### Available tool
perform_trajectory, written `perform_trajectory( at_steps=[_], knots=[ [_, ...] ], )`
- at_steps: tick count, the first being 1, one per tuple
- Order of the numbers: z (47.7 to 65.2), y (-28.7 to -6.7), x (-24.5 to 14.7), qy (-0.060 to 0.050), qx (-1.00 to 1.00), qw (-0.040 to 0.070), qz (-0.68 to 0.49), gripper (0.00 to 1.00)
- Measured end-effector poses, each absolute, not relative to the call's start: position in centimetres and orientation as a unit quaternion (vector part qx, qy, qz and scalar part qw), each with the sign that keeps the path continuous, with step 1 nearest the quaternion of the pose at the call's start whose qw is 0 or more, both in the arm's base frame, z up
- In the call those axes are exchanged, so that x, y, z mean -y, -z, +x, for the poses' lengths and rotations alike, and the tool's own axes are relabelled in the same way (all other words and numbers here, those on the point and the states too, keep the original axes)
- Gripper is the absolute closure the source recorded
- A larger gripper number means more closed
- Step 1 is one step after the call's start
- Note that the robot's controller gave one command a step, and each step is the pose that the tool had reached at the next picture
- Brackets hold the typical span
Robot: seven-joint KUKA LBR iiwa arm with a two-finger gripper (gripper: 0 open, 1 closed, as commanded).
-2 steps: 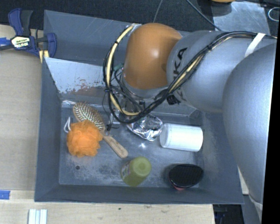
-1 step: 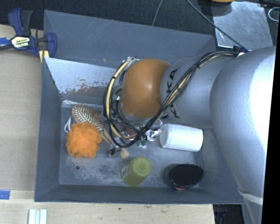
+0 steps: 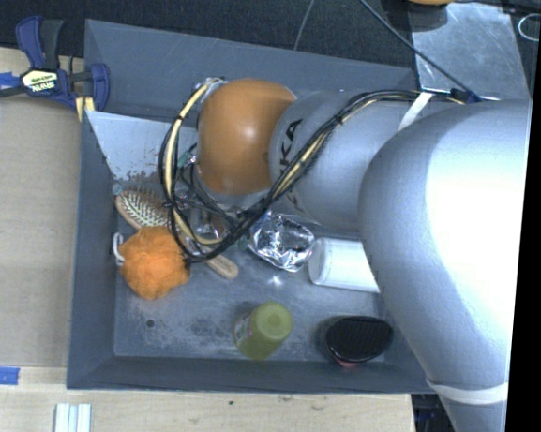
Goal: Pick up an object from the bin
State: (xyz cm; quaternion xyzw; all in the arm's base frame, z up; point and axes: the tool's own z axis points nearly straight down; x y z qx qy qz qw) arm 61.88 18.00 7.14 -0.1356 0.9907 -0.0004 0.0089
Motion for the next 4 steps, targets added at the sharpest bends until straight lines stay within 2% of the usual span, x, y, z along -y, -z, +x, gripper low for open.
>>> perform_trajectory(
  at_steps=[1, 2, 3, 4],
  knots=[
    [61.0, -7.2, -17.6, 0.003, -0.984, 0.011, -0.180, 0.00],
    [60.3, -8.0, -13.3, 0.005, -0.932, 0.012, -0.362, 0.00],
    [60.7, -7.1, -18.4, 0.006, -0.954, 0.014, -0.299, 0.00],
    [55.5, -7.1, -19.2, 0.007, -0.913, 0.015, -0.407, 0.00]
  ],
)
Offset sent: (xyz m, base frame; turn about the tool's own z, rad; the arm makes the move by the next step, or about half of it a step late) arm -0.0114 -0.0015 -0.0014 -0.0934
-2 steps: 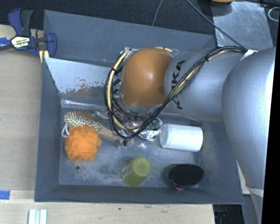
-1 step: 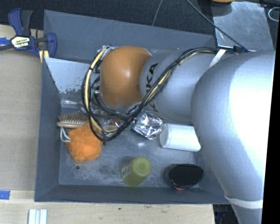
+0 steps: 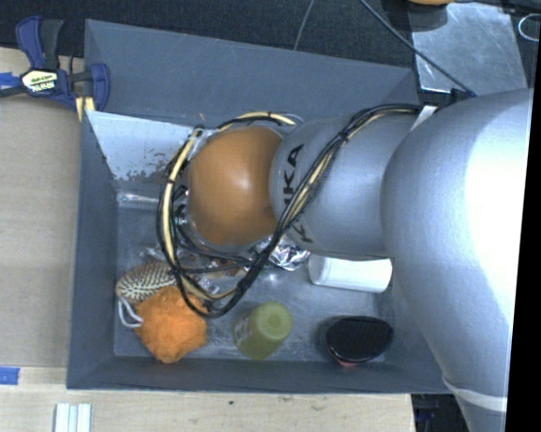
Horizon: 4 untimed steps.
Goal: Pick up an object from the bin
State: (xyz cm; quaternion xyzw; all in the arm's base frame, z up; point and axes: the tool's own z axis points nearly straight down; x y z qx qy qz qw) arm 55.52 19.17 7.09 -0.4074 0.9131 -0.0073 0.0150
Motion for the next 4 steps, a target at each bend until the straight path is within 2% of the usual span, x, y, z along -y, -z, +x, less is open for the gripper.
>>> perform_trajectory(
  at_steps=[1, 2, 3, 4],
  knots=[
    [53.0, -7.1, -12.4, 0.008, -0.918, 0.017, -0.397, 0.00],
    [49.8, -7.1, -10.8, 0.008, -0.919, 0.019, -0.394, 0.00],
    [50.0, -7.1, -10.9, 0.008, -0.919, 0.021, -0.394, 1.00],
    [49.9, -7.0, -10.8, 0.008, -0.919, 0.020, -0.395, 0.00]
  ],
)
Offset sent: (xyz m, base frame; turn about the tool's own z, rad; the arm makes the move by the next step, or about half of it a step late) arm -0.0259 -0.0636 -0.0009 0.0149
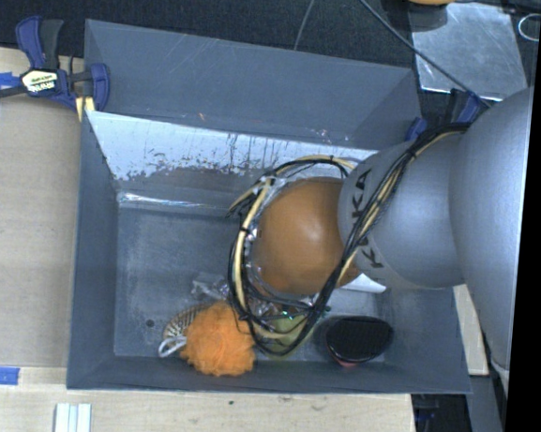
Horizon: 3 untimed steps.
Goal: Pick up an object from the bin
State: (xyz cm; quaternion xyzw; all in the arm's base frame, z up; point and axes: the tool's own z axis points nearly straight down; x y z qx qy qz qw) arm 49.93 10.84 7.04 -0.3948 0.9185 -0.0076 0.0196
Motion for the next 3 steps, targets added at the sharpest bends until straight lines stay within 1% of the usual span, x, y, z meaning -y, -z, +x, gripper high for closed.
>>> perform_trajectory(
  at_steps=[1, 2, 3],
  knots=[
    [50.0, -7.1, -10.9, 0.008, -0.919, 0.021, -0.395, 1.00],
    [50.1, -7.0, -8.5, 0.008, -0.905, 0.021, -0.424, 1.00],
    [60.3, -13.8, -3.7, 0.012, -0.900, 0.027, -0.434, 1.00]
  ],
)
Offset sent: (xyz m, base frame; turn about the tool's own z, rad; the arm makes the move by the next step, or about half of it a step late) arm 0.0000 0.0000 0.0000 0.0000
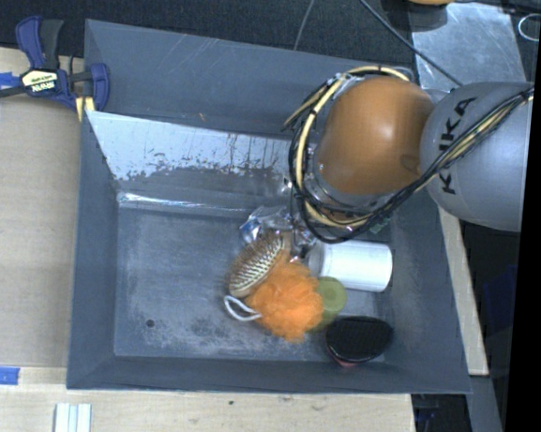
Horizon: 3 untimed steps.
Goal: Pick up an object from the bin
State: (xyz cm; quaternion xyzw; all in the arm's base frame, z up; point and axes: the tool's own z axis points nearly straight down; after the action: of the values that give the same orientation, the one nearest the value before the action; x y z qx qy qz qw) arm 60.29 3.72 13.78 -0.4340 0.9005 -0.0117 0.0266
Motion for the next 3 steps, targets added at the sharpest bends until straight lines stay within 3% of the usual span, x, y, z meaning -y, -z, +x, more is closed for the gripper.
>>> perform_trajectory(
  at_steps=[1, 2, 3],
  knots=[
    [60.2, -27.0, -1.9, 0.014, -0.907, 0.033, -0.419, 1.00],
    [61.7, -26.0, -11.1, 0.013, -0.888, 0.036, -0.458, 1.00],
    [57.2, -37.4, -10.7, 0.018, -0.833, 0.039, -0.552, 1.00]
  ],
)
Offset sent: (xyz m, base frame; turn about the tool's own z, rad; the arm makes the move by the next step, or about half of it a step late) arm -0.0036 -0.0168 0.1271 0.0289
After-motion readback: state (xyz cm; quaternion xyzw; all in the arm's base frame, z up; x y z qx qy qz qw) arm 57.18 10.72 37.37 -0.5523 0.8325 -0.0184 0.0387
